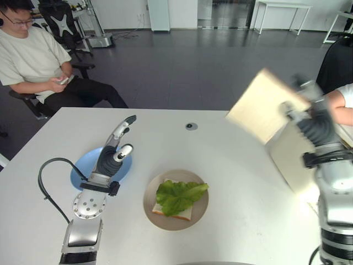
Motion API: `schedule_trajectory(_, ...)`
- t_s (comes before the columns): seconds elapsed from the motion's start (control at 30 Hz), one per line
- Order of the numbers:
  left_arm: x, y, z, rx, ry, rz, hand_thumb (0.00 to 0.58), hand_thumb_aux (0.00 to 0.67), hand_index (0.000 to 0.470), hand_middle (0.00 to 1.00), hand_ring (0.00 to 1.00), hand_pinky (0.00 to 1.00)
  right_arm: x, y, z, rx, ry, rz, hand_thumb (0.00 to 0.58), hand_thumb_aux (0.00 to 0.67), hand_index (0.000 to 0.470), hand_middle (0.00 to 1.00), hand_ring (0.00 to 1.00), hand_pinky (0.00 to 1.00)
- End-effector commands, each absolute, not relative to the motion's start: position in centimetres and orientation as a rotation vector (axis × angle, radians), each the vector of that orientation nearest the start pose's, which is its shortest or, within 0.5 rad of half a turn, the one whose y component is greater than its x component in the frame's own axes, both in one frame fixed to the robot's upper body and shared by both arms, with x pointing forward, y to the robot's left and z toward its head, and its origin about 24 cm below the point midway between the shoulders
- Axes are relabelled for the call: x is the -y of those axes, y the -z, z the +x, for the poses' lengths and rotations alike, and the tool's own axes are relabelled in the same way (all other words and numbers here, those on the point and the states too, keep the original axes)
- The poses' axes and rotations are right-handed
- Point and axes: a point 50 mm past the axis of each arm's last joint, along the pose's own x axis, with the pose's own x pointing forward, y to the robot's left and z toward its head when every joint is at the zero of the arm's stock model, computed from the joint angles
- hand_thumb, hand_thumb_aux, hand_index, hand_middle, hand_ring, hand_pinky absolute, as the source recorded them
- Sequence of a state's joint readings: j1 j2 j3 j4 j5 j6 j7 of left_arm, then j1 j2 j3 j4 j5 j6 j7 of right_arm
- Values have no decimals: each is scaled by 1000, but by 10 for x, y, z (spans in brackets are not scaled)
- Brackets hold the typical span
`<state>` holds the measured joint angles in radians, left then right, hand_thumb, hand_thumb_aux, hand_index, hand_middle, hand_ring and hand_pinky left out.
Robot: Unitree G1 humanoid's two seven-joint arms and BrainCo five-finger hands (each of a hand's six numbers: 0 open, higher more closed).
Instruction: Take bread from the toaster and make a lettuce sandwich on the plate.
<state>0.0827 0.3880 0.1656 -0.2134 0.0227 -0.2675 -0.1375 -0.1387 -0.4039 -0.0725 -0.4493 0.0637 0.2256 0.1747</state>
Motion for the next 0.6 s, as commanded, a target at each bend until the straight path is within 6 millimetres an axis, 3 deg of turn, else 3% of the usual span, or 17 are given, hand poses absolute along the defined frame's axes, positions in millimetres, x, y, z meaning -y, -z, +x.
schedule_trajectory(0.03, -238, -109, 234, 349, 20, 413, 0, 0, 0, 0, 0, 0, 124, -120, 255, 35, -548, -198, 580, 670, 470, 0, 0, 0)
schedule_trajectory(0.27, -238, -102, 238, 343, 28, 426, 0, 0, 0, 0, 0, 0, 60, -75, 242, -154, -735, -207, 580, 670, 470, 0, 0, 0)
schedule_trajectory(0.37, -236, -100, 238, 339, 35, 432, 0, 0, 0, 0, 0, 0, 53, -64, 236, -197, -750, -227, 580, 670, 470, 0, 0, 0)
schedule_trajectory(0.6, -235, -98, 237, 333, 37, 440, 0, 0, 0, 0, 0, 0, 51, -65, 223, -205, -807, -342, 580, 670, 470, 0, 0, 0)
